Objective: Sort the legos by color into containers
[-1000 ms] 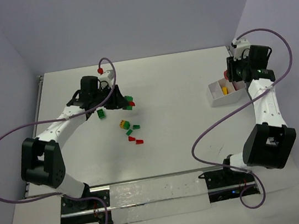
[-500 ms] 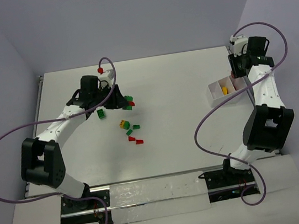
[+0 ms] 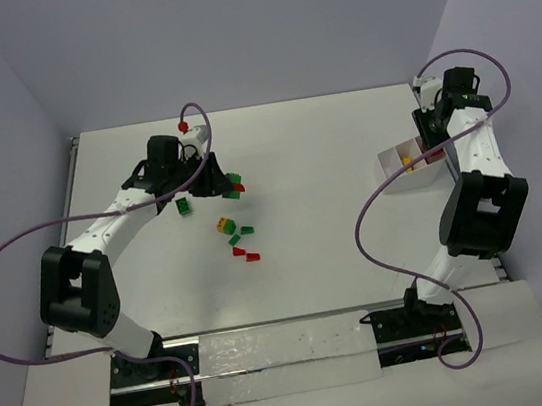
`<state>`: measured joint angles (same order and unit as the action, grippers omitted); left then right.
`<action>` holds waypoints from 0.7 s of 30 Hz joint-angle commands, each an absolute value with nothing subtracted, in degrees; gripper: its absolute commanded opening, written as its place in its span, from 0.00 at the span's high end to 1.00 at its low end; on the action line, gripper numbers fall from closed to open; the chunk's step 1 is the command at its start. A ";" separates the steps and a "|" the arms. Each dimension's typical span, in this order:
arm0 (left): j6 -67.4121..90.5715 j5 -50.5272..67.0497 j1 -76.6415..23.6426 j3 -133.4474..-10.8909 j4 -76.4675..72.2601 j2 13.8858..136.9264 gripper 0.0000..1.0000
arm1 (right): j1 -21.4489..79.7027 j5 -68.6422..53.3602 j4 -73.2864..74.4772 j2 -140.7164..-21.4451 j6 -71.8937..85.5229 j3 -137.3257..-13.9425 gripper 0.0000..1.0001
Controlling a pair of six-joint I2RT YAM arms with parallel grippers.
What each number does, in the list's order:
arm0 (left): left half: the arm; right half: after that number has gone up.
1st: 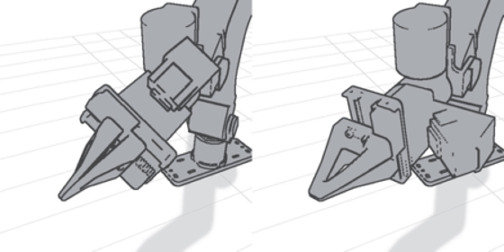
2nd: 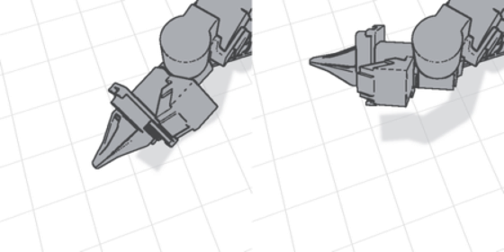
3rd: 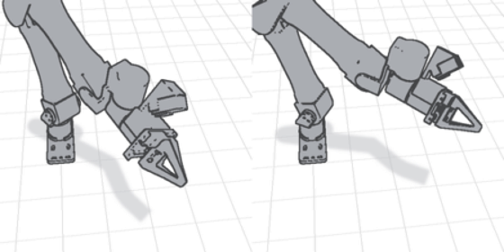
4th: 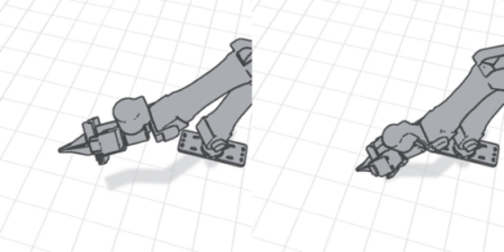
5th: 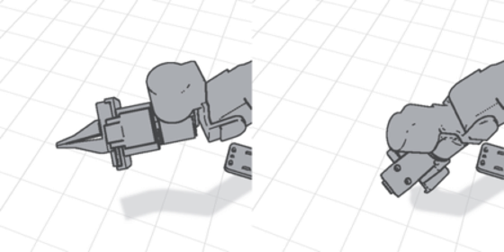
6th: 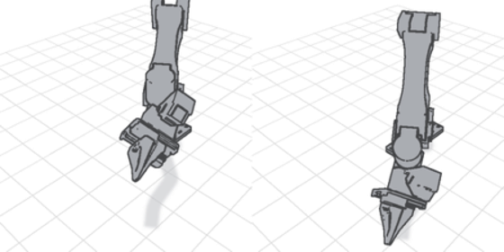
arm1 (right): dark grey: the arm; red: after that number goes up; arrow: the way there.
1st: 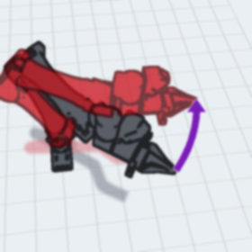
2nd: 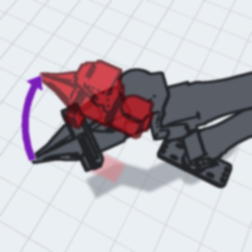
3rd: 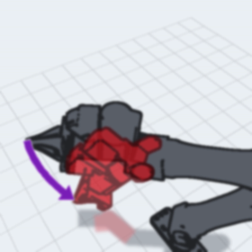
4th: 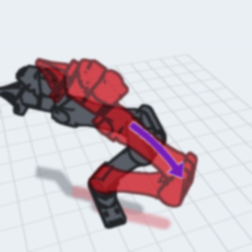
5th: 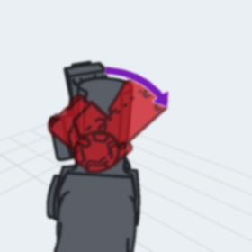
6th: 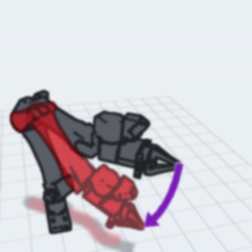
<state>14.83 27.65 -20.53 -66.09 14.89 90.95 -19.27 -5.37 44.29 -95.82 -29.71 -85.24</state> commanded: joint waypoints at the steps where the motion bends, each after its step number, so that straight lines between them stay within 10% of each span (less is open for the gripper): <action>1: 14.90 28.83 -20.65 -69.70 14.94 91.45 1.00 | -19.42 -3.03 45.97 -97.30 -29.84 -88.77 0.91; 21: 14.85 28.92 -20.65 -70.17 15.56 92.20 1.00 | -19.19 -0.41 50.39 -101.84 -30.12 -93.13 0.58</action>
